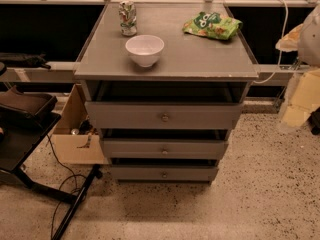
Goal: Open bottom drawer
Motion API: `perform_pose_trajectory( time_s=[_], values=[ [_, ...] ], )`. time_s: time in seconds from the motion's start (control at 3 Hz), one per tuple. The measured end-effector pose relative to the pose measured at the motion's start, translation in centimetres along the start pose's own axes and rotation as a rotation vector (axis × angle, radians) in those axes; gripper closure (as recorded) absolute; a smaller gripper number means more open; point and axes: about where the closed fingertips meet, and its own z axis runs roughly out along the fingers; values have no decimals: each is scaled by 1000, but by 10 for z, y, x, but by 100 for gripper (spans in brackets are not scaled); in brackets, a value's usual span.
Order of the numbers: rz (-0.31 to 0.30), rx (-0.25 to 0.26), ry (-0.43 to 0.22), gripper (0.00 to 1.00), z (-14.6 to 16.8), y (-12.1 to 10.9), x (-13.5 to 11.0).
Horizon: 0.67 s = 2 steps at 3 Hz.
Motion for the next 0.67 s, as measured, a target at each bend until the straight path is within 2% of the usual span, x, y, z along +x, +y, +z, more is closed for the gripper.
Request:
perform_pose_trajectory(
  time_s=[0.33, 0.67],
  values=[
    [0, 0, 0, 0, 0, 0, 0],
    [-21, -10, -12, 0, 26, 11, -2]
  ],
)
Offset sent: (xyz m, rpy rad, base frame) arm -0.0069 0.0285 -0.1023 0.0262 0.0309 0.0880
